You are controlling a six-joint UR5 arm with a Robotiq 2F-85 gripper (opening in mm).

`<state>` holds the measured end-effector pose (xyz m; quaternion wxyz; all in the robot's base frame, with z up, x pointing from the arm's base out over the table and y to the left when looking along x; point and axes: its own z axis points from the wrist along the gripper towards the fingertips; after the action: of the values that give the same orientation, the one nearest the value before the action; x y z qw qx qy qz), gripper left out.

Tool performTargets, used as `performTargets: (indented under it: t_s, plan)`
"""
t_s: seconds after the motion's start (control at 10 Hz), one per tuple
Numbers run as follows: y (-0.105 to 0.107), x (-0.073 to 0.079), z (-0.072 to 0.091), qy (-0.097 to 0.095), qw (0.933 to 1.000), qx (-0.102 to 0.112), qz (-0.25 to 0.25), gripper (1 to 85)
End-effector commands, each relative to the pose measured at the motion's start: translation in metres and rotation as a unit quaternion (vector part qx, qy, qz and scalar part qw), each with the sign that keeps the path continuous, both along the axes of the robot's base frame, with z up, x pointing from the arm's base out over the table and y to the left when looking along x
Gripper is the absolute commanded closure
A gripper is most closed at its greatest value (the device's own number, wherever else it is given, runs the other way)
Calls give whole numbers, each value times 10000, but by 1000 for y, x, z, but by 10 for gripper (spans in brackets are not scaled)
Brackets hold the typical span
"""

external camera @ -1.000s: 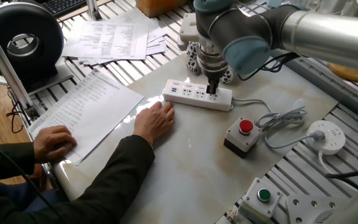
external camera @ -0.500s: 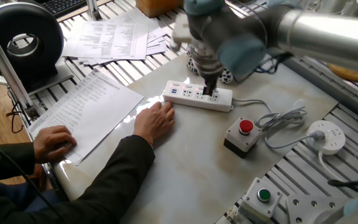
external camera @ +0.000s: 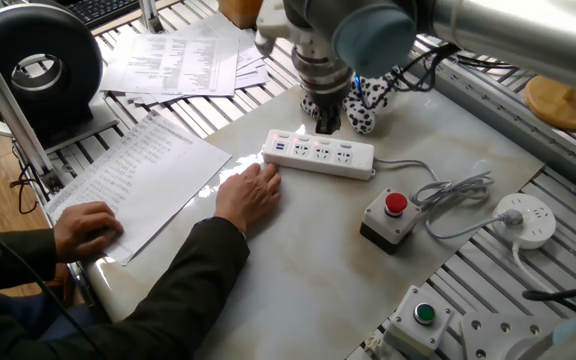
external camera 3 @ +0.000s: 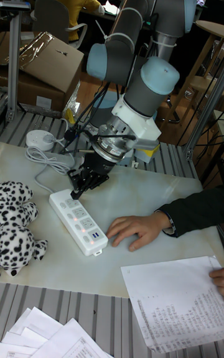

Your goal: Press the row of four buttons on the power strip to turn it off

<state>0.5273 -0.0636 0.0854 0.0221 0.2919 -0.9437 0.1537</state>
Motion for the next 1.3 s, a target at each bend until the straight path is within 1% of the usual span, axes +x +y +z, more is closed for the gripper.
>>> performTargets:
  t_s: [0.0, 0.3, 0.4, 1.2]
  plan:
    - [-2, 6, -10, 18, 10000, 54, 62, 847]
    - [-2, 7, -29, -20, 9999, 129, 98, 847]
    - [-5, 10, -34, -49, 9999, 113, 107, 847]
    - [-3, 17, -57, -153, 9996, 172, 163, 847]
